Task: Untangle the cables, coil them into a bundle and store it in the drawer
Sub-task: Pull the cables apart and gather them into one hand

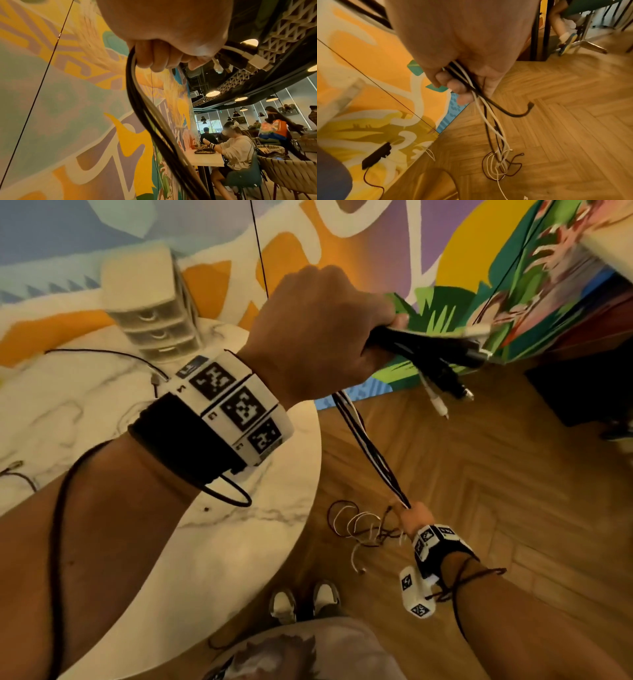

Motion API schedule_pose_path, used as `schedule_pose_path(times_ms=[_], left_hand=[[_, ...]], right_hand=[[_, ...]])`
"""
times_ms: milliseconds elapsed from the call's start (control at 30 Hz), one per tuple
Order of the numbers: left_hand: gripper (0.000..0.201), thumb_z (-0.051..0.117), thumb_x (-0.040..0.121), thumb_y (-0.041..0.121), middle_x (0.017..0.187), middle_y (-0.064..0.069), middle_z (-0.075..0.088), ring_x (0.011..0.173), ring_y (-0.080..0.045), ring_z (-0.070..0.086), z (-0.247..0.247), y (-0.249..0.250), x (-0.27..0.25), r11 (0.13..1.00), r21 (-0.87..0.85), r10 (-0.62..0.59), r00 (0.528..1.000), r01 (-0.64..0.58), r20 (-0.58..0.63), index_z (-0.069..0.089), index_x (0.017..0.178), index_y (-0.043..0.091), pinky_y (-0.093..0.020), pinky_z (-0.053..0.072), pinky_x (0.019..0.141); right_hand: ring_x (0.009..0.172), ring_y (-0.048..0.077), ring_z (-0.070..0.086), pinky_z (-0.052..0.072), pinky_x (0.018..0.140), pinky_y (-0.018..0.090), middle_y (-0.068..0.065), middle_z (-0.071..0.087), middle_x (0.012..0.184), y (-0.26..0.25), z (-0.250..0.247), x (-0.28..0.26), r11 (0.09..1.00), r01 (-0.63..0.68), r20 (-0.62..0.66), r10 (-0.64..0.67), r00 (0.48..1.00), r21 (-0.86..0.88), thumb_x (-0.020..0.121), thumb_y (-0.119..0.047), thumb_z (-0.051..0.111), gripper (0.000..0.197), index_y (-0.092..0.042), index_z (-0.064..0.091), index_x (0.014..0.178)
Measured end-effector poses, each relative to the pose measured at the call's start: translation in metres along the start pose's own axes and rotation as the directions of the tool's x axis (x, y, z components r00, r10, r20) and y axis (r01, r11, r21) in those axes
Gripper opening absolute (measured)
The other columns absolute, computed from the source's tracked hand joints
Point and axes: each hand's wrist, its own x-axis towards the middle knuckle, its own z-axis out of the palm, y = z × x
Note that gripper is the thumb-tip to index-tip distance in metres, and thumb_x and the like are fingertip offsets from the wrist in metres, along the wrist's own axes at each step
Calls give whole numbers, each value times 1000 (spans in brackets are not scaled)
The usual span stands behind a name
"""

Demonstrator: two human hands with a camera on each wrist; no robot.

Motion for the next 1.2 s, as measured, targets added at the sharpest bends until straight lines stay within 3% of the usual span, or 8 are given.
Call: schedule_pose_path(times_ms=[333, 567, 667, 800, 933, 1033, 1133, 1200], left_hand=[[35, 49, 93, 31, 48, 7, 24, 39, -17, 22, 6, 5, 3, 999, -27, 20, 1000, -20, 10, 48, 60, 21, -16, 10, 47], [36, 50, 92, 31, 45, 18, 18, 36, 2, 21, 37, 24, -5, 938, -333, -113, 993, 100, -19, 39, 58, 30, -13, 12, 46], [38, 50, 90, 29, 42, 14, 26, 39, -4, 28, 63, 37, -13, 789, -543, -297, 952, 288, 74, 35, 54, 29, -16, 19, 44], [48, 54, 94, 23, 40, 12, 29, 39, -5, 28, 93, 46, -35, 450, -641, -560, 756, 622, 340, 33, 51, 24, -16, 22, 43], [17, 56, 90, 16, 65, -2, 54, 58, -8, 51, 114, 41, -65, 379, -497, -576, 620, 780, 533, 54, 72, 15, -26, 41, 59], [17, 56, 89, 10, 103, -13, 66, 95, -22, 62, 115, 48, -81, 388, -516, -476, 645, 764, 598, 63, 104, 9, -40, 51, 86], [39, 52, 91, 5, 126, -13, 56, 110, -9, 50, 115, 60, -96, 476, -450, -412, 644, 755, 644, 49, 130, 3, -1, 39, 83], [44, 50, 92, 4, 125, -6, 55, 112, -4, 48, 120, 64, -108, 489, -444, -410, 647, 751, 642, 43, 136, 8, 5, 33, 77]], right_hand=[[72, 28, 45, 35, 64, 33, 21, 57, 78, -7, -24, -10, 934, 101, -354, 29, 935, 344, 92, -3, 44, 21, 5, 63, 90], [72, 21, 57, 46, 54, 25, 6, 62, 87, 4, -17, -17, 972, 47, 64, -33, 997, -231, 84, -39, 68, 39, -6, 66, 104], [108, 27, 55, 49, 88, 34, 10, 55, 125, -13, -26, -36, 903, 221, 150, -177, 973, -368, 85, -29, 66, 48, -12, 53, 128], [125, 27, 48, 43, 97, 31, 7, 53, 132, -61, -49, -74, 796, 580, 38, -594, 804, 171, 84, -3, 57, 45, -16, 55, 127], [105, 18, 59, 48, 88, 34, 4, 64, 114, -99, -67, -109, 404, 347, 99, -760, 643, 846, 61, -26, 74, 67, -7, 55, 123], [106, 22, 61, 45, 95, 37, 8, 66, 111, -116, -67, -123, 488, 393, 137, -745, 652, 779, 66, -53, 74, 74, -9, 58, 124], [108, 20, 64, 48, 95, 31, 9, 70, 110, -122, -58, -128, 590, 458, 170, -716, 677, 664, 93, -37, 50, 38, -8, 69, 108], [102, 19, 66, 51, 91, 26, 9, 73, 104, -125, -52, -133, 634, 404, 200, -667, 718, 660, 99, -30, 39, 42, -5, 72, 100]])
